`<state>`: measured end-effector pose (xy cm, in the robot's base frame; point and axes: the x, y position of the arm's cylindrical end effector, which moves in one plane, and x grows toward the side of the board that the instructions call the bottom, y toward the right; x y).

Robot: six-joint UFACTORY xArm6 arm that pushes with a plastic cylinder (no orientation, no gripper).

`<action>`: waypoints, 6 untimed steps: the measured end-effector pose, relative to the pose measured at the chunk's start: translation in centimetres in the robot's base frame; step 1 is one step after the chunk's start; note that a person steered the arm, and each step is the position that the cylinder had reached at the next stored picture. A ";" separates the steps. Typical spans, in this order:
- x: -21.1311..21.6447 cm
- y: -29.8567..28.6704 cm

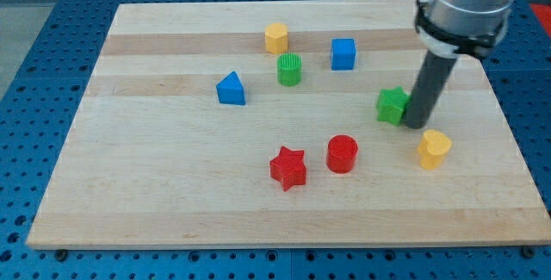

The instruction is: Push the green star closer to the green circle

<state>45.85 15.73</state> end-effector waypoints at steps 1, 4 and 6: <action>-4.3 -3.5; -8.4 -0.3; -7.5 -4.9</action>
